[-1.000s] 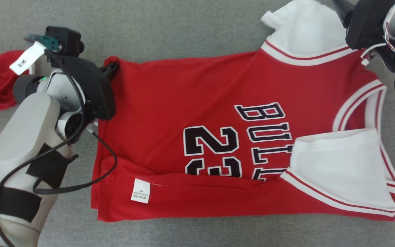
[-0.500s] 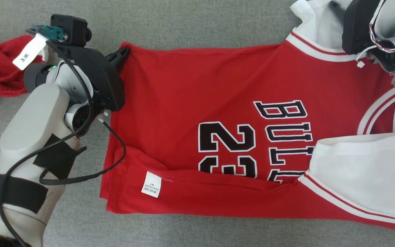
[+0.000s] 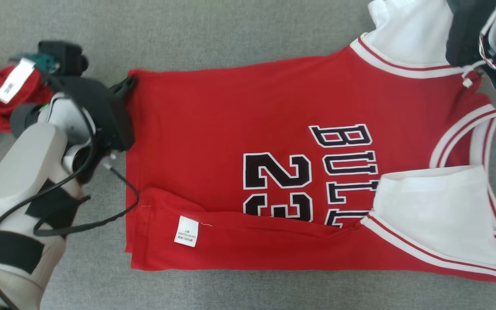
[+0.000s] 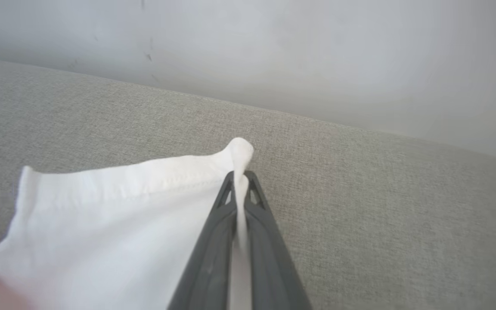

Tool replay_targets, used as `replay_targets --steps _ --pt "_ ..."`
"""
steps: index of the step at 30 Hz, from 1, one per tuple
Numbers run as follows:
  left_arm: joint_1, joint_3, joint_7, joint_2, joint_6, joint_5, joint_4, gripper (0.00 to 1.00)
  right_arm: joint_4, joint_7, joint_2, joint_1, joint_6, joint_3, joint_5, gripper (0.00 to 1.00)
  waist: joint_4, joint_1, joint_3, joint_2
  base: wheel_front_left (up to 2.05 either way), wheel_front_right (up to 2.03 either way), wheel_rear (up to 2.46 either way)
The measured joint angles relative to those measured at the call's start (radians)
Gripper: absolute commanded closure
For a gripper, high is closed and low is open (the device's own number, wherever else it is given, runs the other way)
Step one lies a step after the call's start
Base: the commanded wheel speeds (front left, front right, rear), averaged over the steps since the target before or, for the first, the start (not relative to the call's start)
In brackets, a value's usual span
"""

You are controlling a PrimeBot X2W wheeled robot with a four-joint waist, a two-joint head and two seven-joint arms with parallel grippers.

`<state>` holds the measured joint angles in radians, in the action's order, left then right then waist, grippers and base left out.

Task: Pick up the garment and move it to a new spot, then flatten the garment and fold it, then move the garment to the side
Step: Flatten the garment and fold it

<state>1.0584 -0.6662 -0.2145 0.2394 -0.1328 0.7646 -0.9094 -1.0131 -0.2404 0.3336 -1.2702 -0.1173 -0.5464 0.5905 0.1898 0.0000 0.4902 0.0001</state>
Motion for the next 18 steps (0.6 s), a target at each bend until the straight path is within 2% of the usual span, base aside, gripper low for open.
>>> replay_targets --steps 7,12,18 --pt "-0.030 -0.002 0.042 0.012 0.000 0.016 -0.030 1.00 -0.035 0.103 0.004 0.045 -0.006 0.015 0.010 1.00 -0.033 0.0000 -0.048 0.0000 0.00 0.00 0.00" --pt "-0.031 -0.024 0.067 0.012 0.000 0.019 -0.036 1.00 -0.043 0.172 -0.020 0.057 -0.006 0.021 0.033 1.00 -0.054 0.0000 -0.080 0.0000 0.00 0.00 0.00" --pt "-0.071 -0.048 0.110 0.009 0.000 0.028 -0.037 1.00 -0.009 0.266 -0.033 0.129 -0.007 -0.004 0.057 1.00 -0.067 0.0000 -0.127 0.0000 0.00 0.00 0.00"
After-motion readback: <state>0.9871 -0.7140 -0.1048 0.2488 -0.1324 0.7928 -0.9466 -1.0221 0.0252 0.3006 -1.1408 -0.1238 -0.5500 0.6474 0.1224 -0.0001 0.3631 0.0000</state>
